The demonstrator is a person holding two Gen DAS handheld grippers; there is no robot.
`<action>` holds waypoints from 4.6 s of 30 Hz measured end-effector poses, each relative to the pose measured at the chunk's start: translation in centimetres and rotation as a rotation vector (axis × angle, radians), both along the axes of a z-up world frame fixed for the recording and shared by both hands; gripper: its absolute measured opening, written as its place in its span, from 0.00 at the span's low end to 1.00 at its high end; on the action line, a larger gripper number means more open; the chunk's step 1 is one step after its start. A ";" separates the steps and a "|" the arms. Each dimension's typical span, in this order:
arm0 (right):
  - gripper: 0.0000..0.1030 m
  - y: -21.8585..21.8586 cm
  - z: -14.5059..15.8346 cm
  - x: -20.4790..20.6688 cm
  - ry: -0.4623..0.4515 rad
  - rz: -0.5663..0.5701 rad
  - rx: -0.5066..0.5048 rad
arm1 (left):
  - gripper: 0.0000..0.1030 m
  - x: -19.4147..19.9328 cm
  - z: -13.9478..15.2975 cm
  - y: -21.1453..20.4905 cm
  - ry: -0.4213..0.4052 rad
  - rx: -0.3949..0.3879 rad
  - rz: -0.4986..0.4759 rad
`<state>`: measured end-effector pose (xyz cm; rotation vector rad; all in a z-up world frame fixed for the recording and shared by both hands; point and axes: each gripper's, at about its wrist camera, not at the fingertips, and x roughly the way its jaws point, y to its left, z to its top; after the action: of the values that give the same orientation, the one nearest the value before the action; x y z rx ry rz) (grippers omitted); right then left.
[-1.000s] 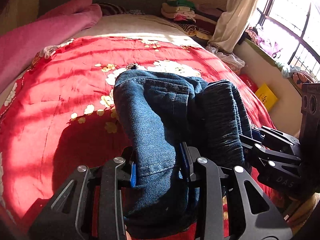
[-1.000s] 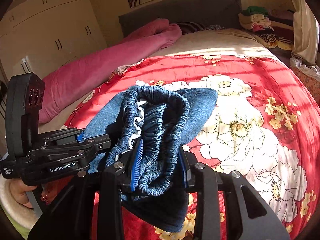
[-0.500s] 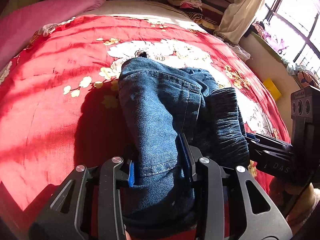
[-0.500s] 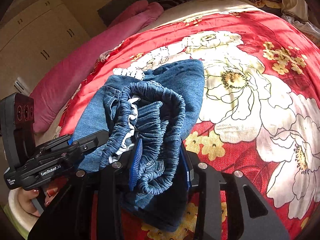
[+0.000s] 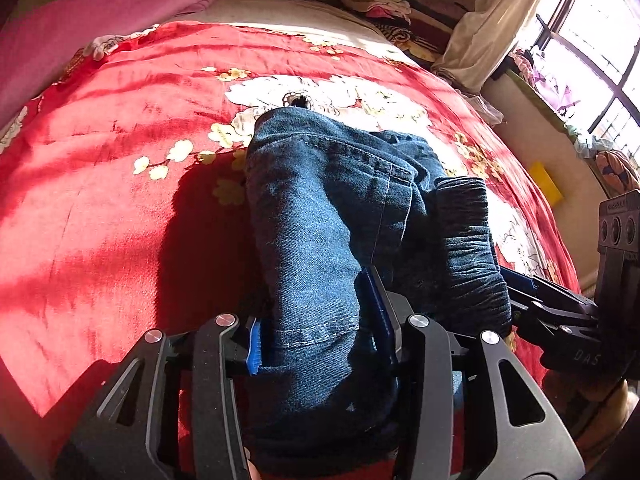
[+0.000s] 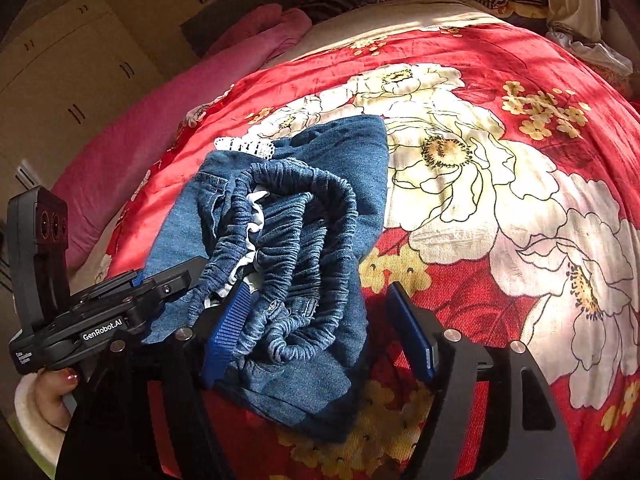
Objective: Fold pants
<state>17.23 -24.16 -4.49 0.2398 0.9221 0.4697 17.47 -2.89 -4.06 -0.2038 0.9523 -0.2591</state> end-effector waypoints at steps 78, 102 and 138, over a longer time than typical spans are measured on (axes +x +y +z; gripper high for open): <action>0.95 -1.6 3.7 -13.3 -0.217 -0.085 -0.174 | 0.91 -14.3 3.2 1.2 -0.098 0.104 0.050; 0.95 -1.4 2.7 -14.2 -0.198 -0.081 -0.171 | 0.91 -14.7 2.3 1.0 -0.081 0.122 0.057; 0.95 -1.1 3.0 -14.4 -0.207 -0.076 -0.179 | 0.91 -14.9 2.5 1.3 -0.081 0.134 0.091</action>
<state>2.84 -25.27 -1.47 0.0613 0.7449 0.3319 2.54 -1.59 -1.53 -0.1122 0.8745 -0.1178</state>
